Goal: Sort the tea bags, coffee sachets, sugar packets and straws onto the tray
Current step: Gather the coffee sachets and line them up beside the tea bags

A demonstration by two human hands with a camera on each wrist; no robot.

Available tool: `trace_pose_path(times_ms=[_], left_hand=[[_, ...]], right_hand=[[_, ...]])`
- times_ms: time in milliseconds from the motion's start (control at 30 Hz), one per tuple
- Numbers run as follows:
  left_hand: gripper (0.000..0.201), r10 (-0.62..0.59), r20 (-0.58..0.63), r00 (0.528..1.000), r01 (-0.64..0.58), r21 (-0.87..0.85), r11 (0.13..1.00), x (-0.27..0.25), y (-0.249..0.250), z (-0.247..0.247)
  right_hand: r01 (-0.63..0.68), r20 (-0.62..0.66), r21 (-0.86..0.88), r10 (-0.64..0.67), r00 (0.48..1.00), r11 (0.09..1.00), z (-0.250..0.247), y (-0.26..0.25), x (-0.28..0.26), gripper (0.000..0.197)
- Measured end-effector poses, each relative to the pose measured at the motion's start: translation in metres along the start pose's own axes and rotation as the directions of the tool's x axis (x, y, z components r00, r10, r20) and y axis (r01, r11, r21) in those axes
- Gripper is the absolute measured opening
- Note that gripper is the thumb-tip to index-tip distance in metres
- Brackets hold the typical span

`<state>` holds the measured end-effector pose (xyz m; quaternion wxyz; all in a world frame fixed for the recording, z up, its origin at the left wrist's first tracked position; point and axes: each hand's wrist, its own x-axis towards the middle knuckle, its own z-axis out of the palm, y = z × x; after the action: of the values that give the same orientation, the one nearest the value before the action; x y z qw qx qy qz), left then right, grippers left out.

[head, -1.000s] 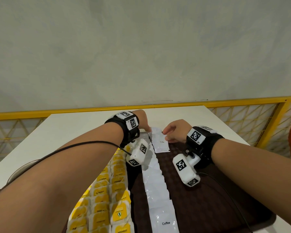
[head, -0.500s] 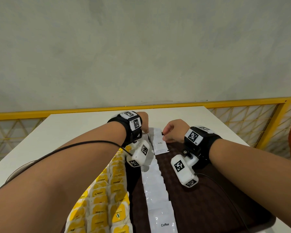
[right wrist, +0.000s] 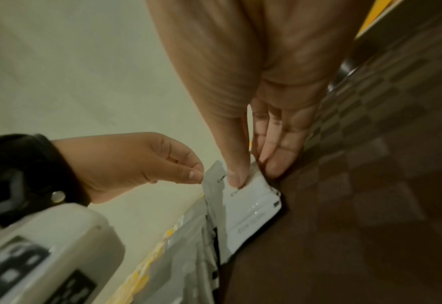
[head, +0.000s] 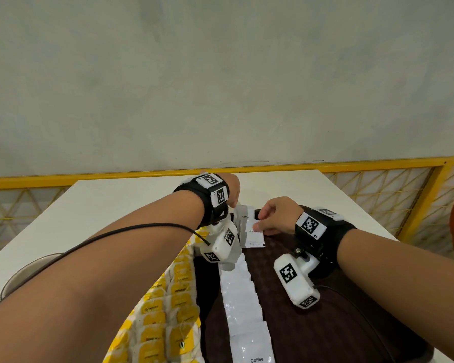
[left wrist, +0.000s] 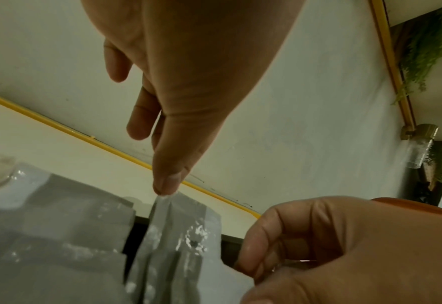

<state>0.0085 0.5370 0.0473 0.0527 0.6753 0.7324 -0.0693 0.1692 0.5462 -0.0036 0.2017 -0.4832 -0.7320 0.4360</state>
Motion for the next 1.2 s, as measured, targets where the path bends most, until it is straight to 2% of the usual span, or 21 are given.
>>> trace_pose_path(times_ms=[167,333,433,600,733,1000,1200], left_hand=[[0.016,-0.028,0.031,0.999,0.026,0.051,0.998,0.002,0.003,0.004],[0.024,-0.019,0.053,0.998,0.023,-0.071,0.997,0.008,-0.003,0.005],[0.019,-0.031,0.046,0.998,0.035,-0.110,0.993,0.012,-0.010,0.004],[0.023,-0.070,0.009,0.997,0.071,-0.124,0.990,0.014,-0.007,0.011],[0.018,-0.107,0.013,0.994,0.108,-0.084,0.991,0.023,-0.008,0.026],[0.027,-0.074,0.032,0.997,0.077,-0.135,0.988,0.015,-0.006,0.021],[0.034,-0.076,-0.072,0.995,0.060,-0.201,0.978,0.002,-0.008,0.011]], right_hand=[[0.014,0.028,-0.118,-0.010,1.000,0.993,-0.003,0.000,-0.003,0.025],[0.055,-0.010,-0.135,-0.056,0.998,0.989,-0.001,0.000,-0.002,0.025],[0.060,-0.017,-0.133,-0.063,0.998,0.989,-0.001,0.001,-0.002,0.025],[0.009,0.001,-0.047,-0.009,1.000,0.999,0.002,0.001,-0.002,0.023],[-0.029,0.003,-0.016,0.029,1.000,0.999,0.003,0.002,-0.002,0.022],[-0.028,-0.006,0.084,0.028,1.000,0.996,0.006,0.002,-0.002,0.022],[-0.049,0.021,0.125,0.047,0.999,0.991,-0.001,0.004,-0.007,0.025]])
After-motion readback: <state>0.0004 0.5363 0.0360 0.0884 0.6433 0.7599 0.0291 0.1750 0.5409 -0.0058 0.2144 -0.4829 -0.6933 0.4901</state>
